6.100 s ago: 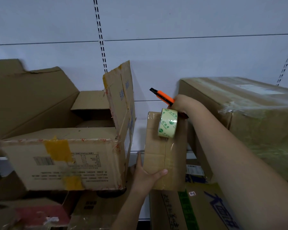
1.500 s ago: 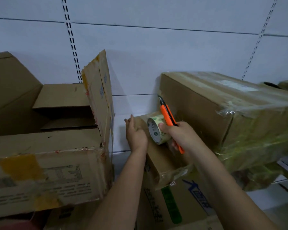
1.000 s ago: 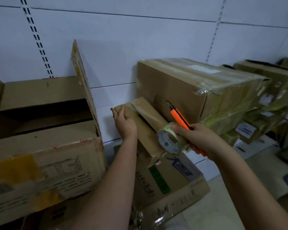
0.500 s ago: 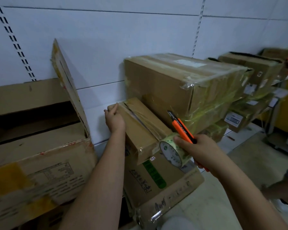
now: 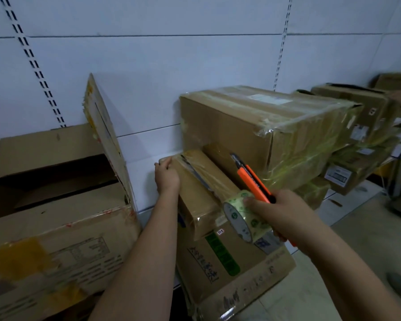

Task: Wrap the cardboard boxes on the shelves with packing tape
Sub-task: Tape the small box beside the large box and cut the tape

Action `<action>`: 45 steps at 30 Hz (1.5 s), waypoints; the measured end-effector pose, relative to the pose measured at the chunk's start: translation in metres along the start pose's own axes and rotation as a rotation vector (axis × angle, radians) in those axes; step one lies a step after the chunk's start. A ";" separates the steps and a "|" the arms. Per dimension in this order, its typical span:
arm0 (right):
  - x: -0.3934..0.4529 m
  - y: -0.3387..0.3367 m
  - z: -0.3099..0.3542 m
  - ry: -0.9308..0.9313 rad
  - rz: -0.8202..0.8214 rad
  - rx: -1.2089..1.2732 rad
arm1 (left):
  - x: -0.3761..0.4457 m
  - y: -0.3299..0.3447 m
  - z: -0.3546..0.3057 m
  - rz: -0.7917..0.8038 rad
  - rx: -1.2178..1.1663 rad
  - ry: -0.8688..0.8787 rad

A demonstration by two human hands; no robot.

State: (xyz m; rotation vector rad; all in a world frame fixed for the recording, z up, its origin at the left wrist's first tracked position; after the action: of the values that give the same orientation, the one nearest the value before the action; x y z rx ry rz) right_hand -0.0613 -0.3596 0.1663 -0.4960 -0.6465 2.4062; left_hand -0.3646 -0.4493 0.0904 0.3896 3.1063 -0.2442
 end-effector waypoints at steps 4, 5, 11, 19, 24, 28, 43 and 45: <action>0.001 0.027 -0.043 0.098 0.060 0.173 | 0.006 -0.002 0.002 -0.033 0.171 0.047; 0.000 0.031 -0.052 0.117 0.068 0.234 | 0.006 -0.001 0.002 -0.044 0.235 0.056; -0.006 0.057 -0.070 0.080 0.060 0.348 | 0.002 0.001 -0.014 -0.059 0.578 0.130; -0.003 0.056 -0.073 0.026 -0.037 0.393 | 0.005 0.023 -0.034 0.006 1.023 0.090; 0.005 0.067 -0.097 0.067 -0.014 0.357 | -0.010 0.051 -0.032 0.054 1.161 0.246; 0.003 0.083 -0.121 0.149 0.065 0.444 | -0.016 0.061 -0.031 0.071 1.270 0.438; 0.035 0.040 -0.072 -0.306 -0.200 0.193 | -0.045 0.086 -0.038 0.146 1.357 0.591; 0.044 0.045 -0.066 -0.372 -0.164 0.194 | -0.041 0.082 -0.039 0.243 1.279 0.550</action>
State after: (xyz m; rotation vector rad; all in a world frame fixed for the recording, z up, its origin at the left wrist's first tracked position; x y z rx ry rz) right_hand -0.0828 -0.3426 0.0794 0.0868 -0.5730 2.3882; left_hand -0.3044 -0.3748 0.1169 0.8949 2.7586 -2.4234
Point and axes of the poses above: each hand's wrist, its own x-axis towards the middle knuckle, its own y-axis out of the palm, z = x × y, the point moved 8 cm from there along x, towards the middle knuckle, and after that the axes turned 5 degrees about z, right-handed, at the moved point
